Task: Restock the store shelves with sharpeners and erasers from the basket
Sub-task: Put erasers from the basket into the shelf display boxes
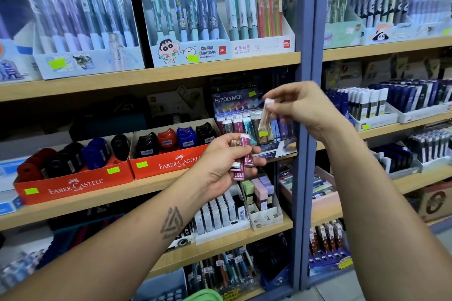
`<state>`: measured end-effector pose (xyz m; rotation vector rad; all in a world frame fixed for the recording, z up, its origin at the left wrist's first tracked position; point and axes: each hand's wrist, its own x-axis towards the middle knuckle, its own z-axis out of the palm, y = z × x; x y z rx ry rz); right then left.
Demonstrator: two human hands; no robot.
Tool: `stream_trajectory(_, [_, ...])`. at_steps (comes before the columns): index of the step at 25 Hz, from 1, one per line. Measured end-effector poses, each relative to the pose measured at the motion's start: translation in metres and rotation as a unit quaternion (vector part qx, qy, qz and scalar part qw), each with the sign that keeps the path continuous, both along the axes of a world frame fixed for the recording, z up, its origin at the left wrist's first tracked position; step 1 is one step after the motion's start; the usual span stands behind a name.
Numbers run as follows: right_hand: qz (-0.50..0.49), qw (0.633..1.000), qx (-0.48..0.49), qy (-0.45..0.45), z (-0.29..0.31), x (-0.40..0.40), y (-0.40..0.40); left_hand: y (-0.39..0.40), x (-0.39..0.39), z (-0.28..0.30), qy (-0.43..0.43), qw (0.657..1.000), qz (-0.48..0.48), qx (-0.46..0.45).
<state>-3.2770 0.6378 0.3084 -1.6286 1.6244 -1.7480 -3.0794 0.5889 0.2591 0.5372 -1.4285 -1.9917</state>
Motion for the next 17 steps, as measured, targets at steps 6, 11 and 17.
stream_trajectory(6, [-0.143, 0.988, -0.051, 0.016, -0.013, -0.02, -0.017, -0.005, -0.008, -0.004, -0.022, 0.999, -0.021, 0.033])
stream_trajectory(11, [-0.162, 0.985, -0.04, 0.044, -0.013, -0.015, -0.021, -0.006, -0.007, -0.009, -0.022, 0.998, -0.046, 0.042])
stream_trajectory(17, [-0.159, 0.984, -0.003, 0.086, -0.014, -0.016, -0.021, -0.01, -0.004, -0.011, -0.014, 0.997, -0.044, 0.059])
